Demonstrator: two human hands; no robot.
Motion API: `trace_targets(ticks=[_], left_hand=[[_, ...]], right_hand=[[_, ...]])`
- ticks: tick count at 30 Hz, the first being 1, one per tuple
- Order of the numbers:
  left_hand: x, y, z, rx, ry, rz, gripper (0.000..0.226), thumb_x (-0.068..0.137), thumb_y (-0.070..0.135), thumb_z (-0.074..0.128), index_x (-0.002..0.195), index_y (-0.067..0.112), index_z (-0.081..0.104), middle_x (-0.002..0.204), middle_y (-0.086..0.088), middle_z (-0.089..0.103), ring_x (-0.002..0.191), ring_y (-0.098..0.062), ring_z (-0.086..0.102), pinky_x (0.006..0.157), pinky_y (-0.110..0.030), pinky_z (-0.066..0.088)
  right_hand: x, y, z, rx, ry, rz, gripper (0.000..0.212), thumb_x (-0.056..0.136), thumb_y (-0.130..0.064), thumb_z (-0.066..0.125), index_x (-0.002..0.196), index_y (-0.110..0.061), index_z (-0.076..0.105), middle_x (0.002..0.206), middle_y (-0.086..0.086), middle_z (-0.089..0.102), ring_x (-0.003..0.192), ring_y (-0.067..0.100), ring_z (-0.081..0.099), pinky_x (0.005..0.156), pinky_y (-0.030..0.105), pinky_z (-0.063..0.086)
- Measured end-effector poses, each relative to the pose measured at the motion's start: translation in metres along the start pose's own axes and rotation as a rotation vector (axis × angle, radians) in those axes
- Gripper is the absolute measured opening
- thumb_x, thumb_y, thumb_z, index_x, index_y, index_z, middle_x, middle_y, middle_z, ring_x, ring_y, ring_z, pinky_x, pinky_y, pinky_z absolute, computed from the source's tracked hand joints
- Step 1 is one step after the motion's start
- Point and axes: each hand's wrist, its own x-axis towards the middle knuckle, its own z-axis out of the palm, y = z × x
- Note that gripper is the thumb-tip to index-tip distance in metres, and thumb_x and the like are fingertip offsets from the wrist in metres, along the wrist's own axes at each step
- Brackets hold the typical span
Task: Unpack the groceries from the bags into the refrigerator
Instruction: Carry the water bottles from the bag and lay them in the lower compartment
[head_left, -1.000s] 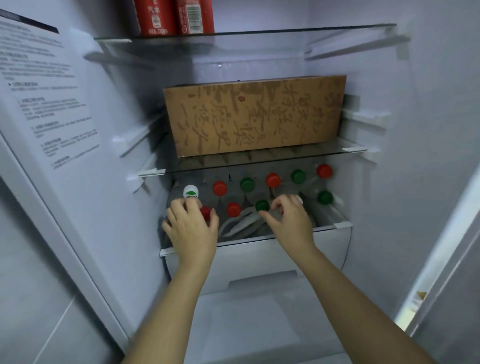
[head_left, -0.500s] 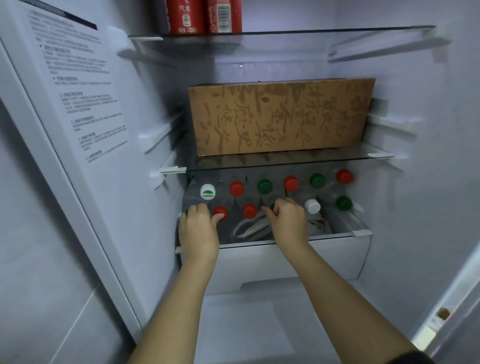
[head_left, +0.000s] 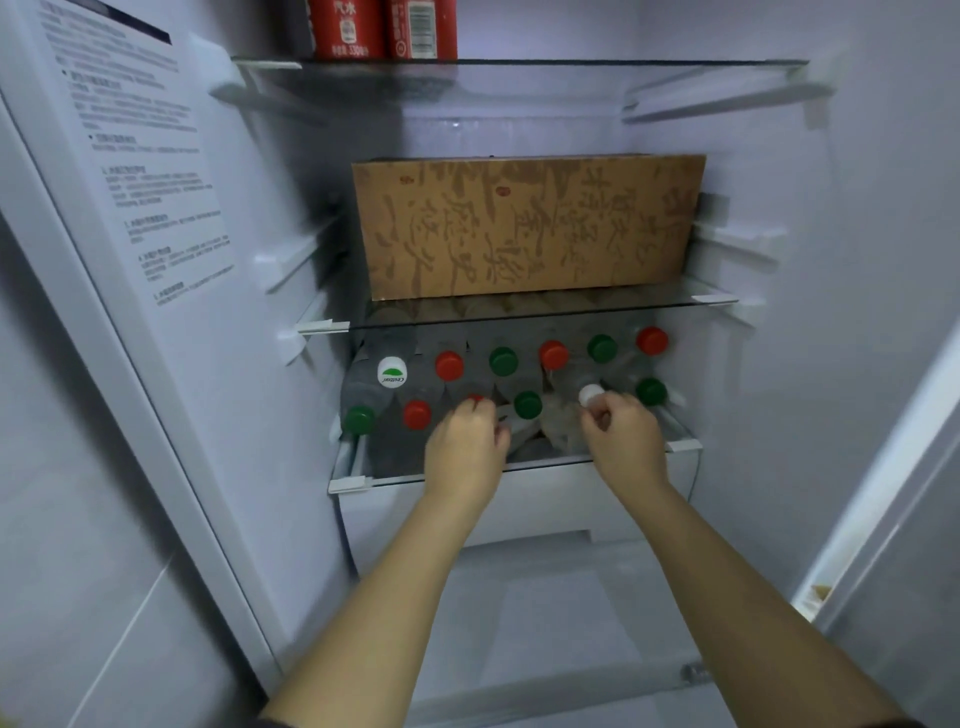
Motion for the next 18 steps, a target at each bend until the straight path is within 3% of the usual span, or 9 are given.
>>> trace_targets(ticks=[9, 13, 18], left_hand=[[0.011, 0.001, 0.006, -0.018, -0.084, -0.018, 0.015, 0.09, 0.014, 0.056, 0.093, 0.0, 0.06, 0.097, -0.017, 0.061, 0.087, -0.033, 0.06, 0.061, -0.032, 0.037], [0.008, -0.004, 0.001, 0.01, -0.054, 0.006, 0.014, 0.089, 0.014, 0.057, 0.094, 0.002, 0.061, 0.097, -0.015, 0.061, 0.087, -0.03, 0.059, 0.06, -0.031, 0.035], [0.009, -0.009, 0.0, 0.032, -0.024, 0.015, 0.013, 0.086, 0.013, 0.058, 0.094, 0.003, 0.062, 0.096, -0.013, 0.059, 0.091, -0.029, 0.055, 0.064, -0.032, 0.037]], right_hand=[[0.014, 0.001, 0.004, -0.008, -0.08, -0.015, 0.017, 0.091, -0.009, 0.062, 0.077, 0.002, 0.065, 0.082, 0.013, 0.059, 0.073, 0.022, 0.053, 0.065, 0.025, 0.036], [0.018, 0.019, -0.012, 0.014, 0.13, 0.07, 0.019, 0.088, -0.012, 0.064, 0.072, -0.002, 0.06, 0.079, 0.015, 0.06, 0.071, 0.025, 0.052, 0.061, 0.027, 0.032], [0.037, 0.024, -0.02, -0.034, 0.085, 0.137, 0.02, 0.085, -0.016, 0.067, 0.073, -0.001, 0.061, 0.079, 0.016, 0.06, 0.076, 0.031, 0.057, 0.063, 0.028, 0.034]])
